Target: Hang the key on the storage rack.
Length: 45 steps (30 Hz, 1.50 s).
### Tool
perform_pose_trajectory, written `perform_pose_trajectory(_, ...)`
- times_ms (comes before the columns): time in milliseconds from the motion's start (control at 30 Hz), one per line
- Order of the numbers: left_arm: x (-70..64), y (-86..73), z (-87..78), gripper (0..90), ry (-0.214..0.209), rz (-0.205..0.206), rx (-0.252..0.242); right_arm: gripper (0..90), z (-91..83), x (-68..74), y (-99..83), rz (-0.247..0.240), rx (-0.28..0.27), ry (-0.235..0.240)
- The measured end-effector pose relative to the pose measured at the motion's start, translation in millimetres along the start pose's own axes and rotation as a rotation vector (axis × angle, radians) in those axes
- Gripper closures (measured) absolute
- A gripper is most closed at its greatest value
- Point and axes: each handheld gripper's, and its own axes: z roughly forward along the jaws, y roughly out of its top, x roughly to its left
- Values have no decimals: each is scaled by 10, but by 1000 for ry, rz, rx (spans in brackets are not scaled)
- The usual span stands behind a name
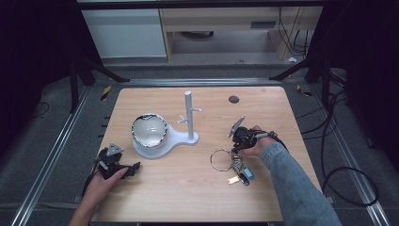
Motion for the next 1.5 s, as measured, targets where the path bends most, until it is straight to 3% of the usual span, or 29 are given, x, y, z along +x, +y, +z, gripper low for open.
perform_pose_trajectory(33, 2, 1, -1, 0, -1, 3, 2, 834, -19, -2, -18, 18, -6, 14)
perform_pose_trajectory(167, 2, 1, -1, 0, 0, 2, 1, 878, -40, -16, -55, 34, 1, 7)
perform_pose_trajectory(200, 2, 1, -1, 0, 0, 3, 2, 883, -67, -29, -107, 72, 16, -5)
perform_pose_trajectory(300, 1, 0, 0, 0, 0, 1, 0, 883, -108, -35, -175, 108, 25, -15)
perform_pose_trajectory(633, 2, 1, -1, 0, 0, 2, 2, 787, -37, -31, -127, 126, 42, 2)
perform_pose_trajectory(833, 2, 0, -1, 0, -1, 2, 2, 877, -11, -55, -40, 146, 88, 24)
perform_pose_trajectory(1033, 3, 1, -1, 0, -1, 3, 2, 885, -27, -64, -46, 175, 87, 45)
perform_pose_trajectory(1267, 2, 1, -1, 0, 0, 2, 2, 886, -240, -93, -33, 186, 45, 46)
perform_pose_trajectory(1500, 2, 0, -1, 0, 0, 2, 1, 887, -509, -125, 95, 183, 0, 40)
